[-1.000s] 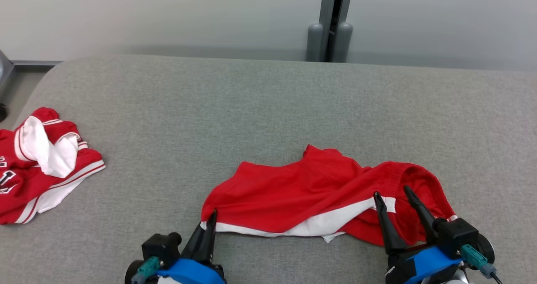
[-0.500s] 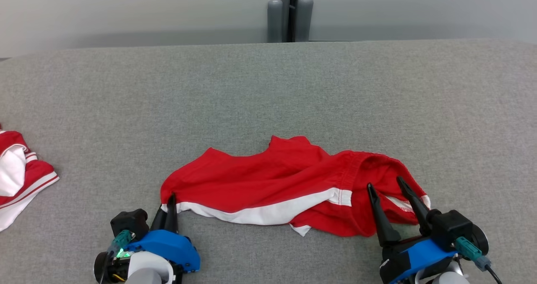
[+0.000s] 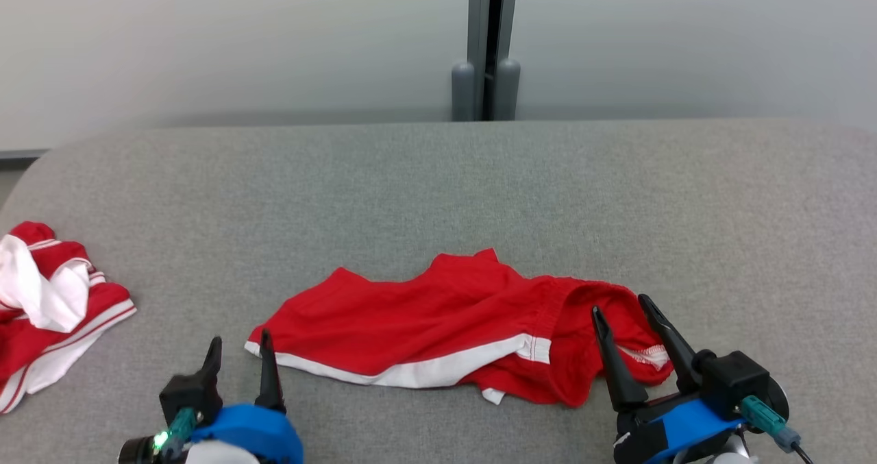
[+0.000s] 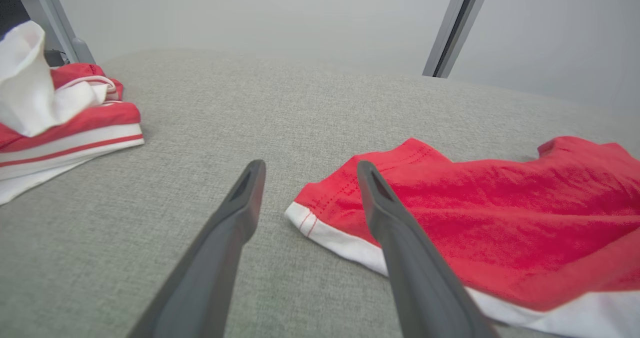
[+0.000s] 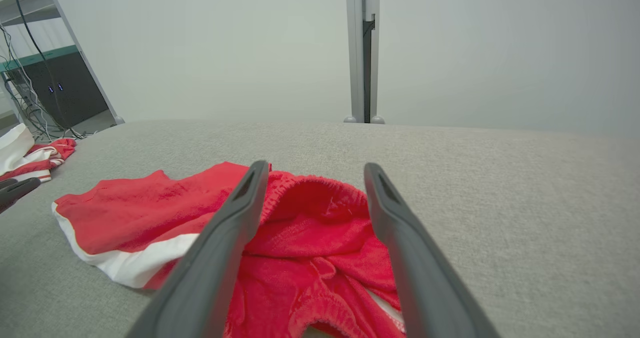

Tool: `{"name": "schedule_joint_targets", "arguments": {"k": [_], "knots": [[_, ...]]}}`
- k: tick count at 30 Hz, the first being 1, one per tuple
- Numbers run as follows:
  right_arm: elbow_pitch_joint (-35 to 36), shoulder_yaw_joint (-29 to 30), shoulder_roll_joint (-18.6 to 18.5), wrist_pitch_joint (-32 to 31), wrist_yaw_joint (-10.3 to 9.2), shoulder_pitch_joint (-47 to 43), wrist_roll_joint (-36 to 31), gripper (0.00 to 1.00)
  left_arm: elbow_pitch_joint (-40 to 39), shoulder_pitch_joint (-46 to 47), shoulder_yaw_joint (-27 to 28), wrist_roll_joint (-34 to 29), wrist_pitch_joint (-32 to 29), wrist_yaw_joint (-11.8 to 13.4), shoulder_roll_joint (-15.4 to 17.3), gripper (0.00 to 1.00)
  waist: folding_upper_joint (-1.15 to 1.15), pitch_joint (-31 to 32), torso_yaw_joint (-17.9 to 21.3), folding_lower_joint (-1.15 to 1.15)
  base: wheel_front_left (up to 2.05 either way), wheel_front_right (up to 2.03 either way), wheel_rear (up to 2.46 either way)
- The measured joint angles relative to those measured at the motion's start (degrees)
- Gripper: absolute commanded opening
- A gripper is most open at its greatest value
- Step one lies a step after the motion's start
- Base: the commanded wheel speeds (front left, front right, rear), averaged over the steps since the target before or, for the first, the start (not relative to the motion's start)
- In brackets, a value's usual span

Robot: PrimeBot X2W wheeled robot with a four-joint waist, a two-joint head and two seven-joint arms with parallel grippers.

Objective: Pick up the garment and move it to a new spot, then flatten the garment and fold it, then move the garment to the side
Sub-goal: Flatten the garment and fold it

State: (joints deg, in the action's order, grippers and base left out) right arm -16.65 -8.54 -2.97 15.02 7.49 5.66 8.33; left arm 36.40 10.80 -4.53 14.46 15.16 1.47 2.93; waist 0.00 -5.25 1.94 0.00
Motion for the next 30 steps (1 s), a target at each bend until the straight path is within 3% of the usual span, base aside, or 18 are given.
{"name": "schedule_joint_targets", "arguments": {"k": [8, 22, 30], "knots": [[-0.56, -0.46, 0.09, 0.00, 0.00, -3.04, 0.87, 1.00, -6.43, -9.27, 0.10, -7.34, -0.01, -1.26, 1.42, 1.00, 0.00, 4.92, 0.35, -0.01, 0.00, 0.00, 0.00], [-4.43, -2.55, 0.07, 0.00, 0.00, -5.10, 2.33, 1.00, -9.34, -14.05, 1.08, -8.02, -0.01, -1.81, 0.25, 1.00, 0.00, 5.98, -0.38, -0.01, 0.00, 0.00, 0.00], [-10.03, -6.98, 0.11, 0.01, 0.00, -1.72, 8.24, 1.00, -9.05, -12.73, 0.13, -8.44, -0.01, -2.60, 0.08, 1.00, 0.00, 4.91, -2.53, 0.00, 0.00, 0.00, 0.00]]}}
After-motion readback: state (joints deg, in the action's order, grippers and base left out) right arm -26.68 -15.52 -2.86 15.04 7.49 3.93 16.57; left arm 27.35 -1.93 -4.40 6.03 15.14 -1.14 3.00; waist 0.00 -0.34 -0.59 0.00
